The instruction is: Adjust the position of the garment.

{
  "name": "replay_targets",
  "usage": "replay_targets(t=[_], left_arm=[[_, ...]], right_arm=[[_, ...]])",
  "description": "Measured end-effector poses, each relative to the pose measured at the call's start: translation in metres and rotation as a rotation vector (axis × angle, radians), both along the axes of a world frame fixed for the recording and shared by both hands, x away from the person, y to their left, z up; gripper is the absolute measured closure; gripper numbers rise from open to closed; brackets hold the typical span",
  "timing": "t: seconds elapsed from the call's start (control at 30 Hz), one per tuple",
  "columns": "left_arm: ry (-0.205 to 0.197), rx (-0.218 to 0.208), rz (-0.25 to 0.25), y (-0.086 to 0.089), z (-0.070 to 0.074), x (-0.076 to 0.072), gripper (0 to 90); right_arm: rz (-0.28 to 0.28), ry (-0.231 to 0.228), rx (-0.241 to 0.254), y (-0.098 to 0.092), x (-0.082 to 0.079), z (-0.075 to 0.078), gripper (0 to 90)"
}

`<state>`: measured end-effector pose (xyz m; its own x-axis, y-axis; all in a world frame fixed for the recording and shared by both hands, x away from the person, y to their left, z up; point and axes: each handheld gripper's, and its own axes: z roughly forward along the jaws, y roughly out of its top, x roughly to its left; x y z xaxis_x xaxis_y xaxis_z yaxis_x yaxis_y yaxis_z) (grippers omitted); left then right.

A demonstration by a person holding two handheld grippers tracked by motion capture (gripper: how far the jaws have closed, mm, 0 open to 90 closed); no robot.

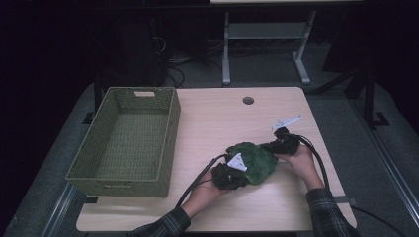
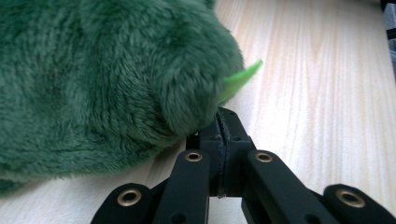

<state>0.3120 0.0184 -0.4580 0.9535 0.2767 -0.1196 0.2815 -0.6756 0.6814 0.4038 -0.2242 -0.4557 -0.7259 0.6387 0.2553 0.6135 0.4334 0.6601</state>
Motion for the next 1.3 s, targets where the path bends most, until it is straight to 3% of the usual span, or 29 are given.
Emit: replay_targets(t=[0.13, 0.5, 0.97, 1.17, 1.3], left_arm=[[0.002, 0.004, 0.015, 0.005, 0.0, 0.003, 89.2], [-0.003, 0.014, 0.054, 0.024, 0.0, 0.017, 89.2], [-0.025, 0.021, 0.064, 0.037, 0.001, 0.032, 89.1], [-0.026, 0.014, 0.059, 0.046, 0.007, 0.032, 85.4], [-0.029, 0.002, 0.058, 0.053, 0.012, 0.029, 78.1]], right_arm=[[0.009, 0.014, 0.005, -0.004, -0.01, -0.002, 90.0], [0.033, -0.013, 0.011, -0.011, -0.045, -0.004, 90.0], [0.072, -0.026, -0.013, -0.009, -0.083, -0.002, 90.0], [0.001, -0.085, 0.008, -0.021, -0.092, 0.003, 88.2], [-0.067, -0.114, 0.027, -0.034, -0.101, 0.003, 74.1]])
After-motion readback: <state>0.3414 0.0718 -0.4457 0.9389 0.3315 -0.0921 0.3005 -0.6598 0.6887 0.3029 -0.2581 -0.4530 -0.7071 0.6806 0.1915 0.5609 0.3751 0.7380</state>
